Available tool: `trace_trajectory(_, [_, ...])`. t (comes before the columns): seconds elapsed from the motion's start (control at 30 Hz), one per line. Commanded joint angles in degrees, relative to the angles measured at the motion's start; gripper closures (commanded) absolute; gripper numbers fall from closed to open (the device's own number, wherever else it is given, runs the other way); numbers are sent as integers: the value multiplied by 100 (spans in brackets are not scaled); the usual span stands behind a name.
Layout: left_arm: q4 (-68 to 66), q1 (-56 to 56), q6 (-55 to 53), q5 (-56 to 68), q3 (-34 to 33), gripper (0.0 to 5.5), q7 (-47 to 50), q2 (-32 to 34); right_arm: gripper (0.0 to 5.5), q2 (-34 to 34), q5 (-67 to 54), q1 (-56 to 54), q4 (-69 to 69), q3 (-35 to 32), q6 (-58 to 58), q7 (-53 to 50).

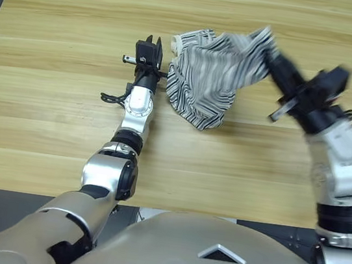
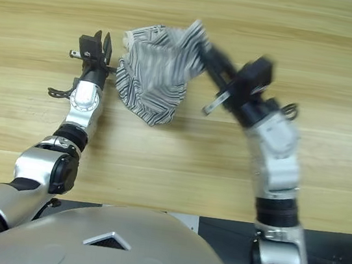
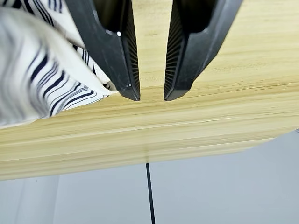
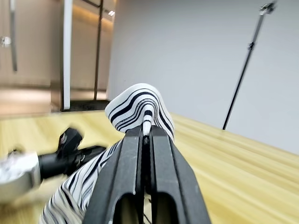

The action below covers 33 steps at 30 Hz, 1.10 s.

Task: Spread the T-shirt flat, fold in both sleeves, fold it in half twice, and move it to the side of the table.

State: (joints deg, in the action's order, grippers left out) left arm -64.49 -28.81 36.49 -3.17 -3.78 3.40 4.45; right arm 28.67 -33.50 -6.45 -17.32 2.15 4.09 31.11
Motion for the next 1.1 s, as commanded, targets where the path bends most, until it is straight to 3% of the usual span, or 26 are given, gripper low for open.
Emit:
trace_trajectory(0.03, [-179, -229, -64, -15, -44, 453, 72, 53, 539, 63, -778, -421, -193, -615, 1194, -595])
trace_trajectory(0.17, [-332, -343, -70, 27, -131, 453, 72, 120, 539, -175, -1318, -874, 41, -1014, 1835, -1006])
trace_trajectory(0.27, [-422, -436, -22, 50, -172, 453, -22, 165, 539, -300, -1012, -1415, 827, -1292, 1789, -1356])
trace_trajectory(0.53, [172, -312, 855, 387, -246, 453, -1014, 277, 539, -617, 830, -3041, 5500, -1556, 93, -2501])
trace_trajectory(0.7, [463, -84, 885, 405, -90, 453, -1592, 330, 539, -994, 1533, -3642, 7550, -1235, -412, -2160])
trace_trajectory(0.97, [917, 263, 908, 64, 250, 453, -1957, 608, 389, -1285, 2752, -4570, 8995, -713, -1070, -2217])
trace_trajectory(1.1, [825, 548, 859, 186, 93, 453, -1767, 590, 389, -987, 3198, -4533, 8775, -508, -1359, -2080])
